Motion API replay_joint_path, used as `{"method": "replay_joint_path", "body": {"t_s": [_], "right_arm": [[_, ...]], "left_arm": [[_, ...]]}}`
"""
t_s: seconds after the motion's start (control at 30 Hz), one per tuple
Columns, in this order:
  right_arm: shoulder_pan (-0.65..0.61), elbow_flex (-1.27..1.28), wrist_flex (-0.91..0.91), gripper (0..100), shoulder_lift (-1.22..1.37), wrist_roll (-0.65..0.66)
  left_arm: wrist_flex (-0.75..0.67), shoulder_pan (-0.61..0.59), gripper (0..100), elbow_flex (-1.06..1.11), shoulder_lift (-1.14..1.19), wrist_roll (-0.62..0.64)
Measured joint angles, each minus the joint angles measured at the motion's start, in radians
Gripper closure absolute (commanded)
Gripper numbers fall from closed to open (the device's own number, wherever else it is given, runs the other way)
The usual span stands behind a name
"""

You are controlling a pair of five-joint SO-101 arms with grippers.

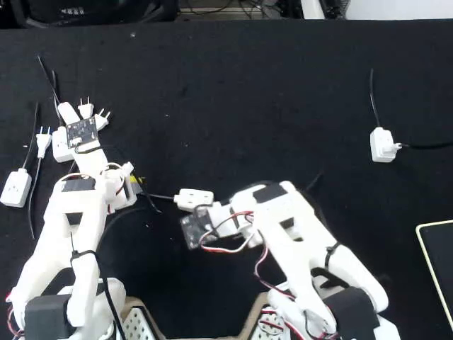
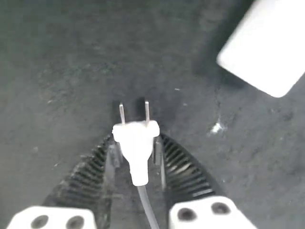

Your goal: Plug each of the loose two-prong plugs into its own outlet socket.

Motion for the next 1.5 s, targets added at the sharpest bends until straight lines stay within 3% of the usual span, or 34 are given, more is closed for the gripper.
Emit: {"method": "replay_joint_path", "body": {"t_s": [0.33,0.43,0.57,0.67,1.27,1.37,1.5], "right_arm": [[0.044,-0.207,0.258,98.7,0.006,-0.269],[0.046,-0.218,0.250,97.1,0.017,-0.387],[0.046,-0.189,0.173,83.8,0.052,-0.506],[0.046,-0.163,0.144,84.8,0.055,-0.554],[0.071,-0.163,0.038,87.4,0.187,-0.479],[0.071,-0.163,0.032,98.8,0.207,-0.437],[0.074,-0.163,0.031,98.7,0.209,-0.413]], "left_arm": [[0.000,0.000,73,0.000,0.000,0.000],[0.000,0.000,73,0.000,0.000,0.000],[0.000,0.000,73,0.000,0.000,0.000],[0.000,0.000,73,0.000,0.000,0.000],[0.000,-0.029,73,0.000,0.000,0.000],[0.000,-0.048,73,0.000,0.000,0.000],[0.000,-0.048,73,0.000,0.000,0.000]]}}
